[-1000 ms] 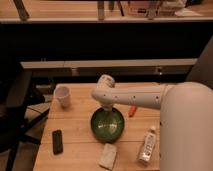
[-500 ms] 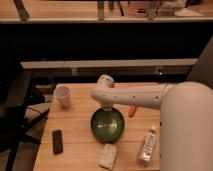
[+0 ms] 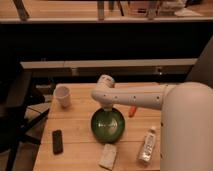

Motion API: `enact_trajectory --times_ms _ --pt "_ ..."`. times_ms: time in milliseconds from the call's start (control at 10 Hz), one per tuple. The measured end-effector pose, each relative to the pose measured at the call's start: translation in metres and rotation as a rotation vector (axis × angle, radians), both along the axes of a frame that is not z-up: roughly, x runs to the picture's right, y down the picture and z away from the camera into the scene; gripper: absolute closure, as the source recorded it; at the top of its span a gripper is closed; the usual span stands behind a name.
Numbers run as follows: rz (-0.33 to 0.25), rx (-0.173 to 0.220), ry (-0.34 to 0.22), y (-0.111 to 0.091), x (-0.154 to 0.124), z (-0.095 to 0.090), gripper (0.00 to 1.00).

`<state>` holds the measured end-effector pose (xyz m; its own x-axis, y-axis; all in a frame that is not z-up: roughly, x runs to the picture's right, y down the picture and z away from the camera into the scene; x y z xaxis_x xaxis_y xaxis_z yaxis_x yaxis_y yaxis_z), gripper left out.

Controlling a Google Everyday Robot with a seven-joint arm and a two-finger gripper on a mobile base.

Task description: Drag the ceramic bowl in a circle

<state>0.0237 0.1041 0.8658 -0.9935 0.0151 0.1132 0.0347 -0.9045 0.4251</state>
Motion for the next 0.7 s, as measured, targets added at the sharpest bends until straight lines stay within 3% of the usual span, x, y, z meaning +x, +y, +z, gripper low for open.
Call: enact_trajectory --times_ms 700 --pt "-0.012 -0.007 -0.013 -0.0037 0.0004 0.0032 0.99"
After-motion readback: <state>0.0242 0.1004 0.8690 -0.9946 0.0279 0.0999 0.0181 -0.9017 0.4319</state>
